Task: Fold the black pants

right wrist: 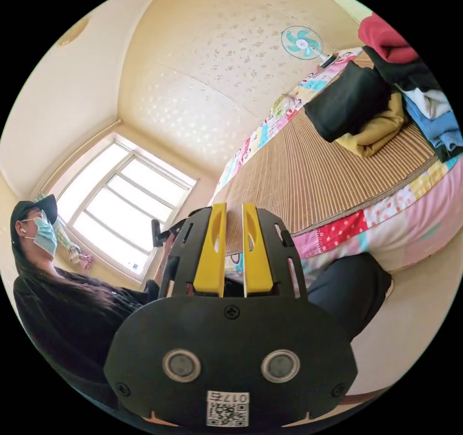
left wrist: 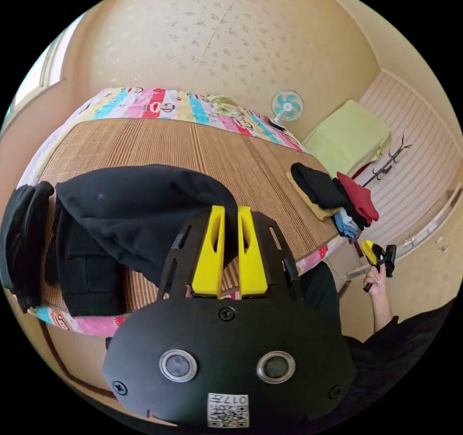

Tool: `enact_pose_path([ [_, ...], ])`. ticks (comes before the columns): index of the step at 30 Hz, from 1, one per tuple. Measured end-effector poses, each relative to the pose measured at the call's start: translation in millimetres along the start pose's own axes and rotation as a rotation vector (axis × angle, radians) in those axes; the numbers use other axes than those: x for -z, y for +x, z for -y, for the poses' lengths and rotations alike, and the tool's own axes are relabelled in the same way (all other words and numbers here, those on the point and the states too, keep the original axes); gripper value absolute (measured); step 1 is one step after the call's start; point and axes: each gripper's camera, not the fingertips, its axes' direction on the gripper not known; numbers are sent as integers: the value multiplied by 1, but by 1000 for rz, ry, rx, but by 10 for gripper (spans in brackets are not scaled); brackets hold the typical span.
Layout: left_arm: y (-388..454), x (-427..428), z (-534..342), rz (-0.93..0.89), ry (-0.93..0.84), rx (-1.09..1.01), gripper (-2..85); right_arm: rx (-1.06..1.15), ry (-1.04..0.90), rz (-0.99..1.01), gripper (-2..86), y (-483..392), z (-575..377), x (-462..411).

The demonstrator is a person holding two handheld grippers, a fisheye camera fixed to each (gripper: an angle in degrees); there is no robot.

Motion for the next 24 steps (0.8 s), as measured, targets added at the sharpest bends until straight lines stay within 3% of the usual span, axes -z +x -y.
enact_pose_path([
  [5,89,-62,-63,-338,-208,-218,57,142,-146,-105,75,-49,-1,-108],
  [9,114,-74,-132,-411,-376,-226,76,196,-350,-124,110,-69,3,-214],
  [12,101,-52,-159,-443,-426,-230,38,319,-430,-106,125,-94,17,-305],
  [15,62,-18,-167,-541,-388,-116,53,372,-511,-185,139,-111,45,-405],
  [18,25,20,-165,-496,-324,-17,66,419,-527,-287,142,-122,84,-494],
  [24,-40,81,-156,-391,-173,209,128,374,-1126,-624,107,-45,100,-685],
])
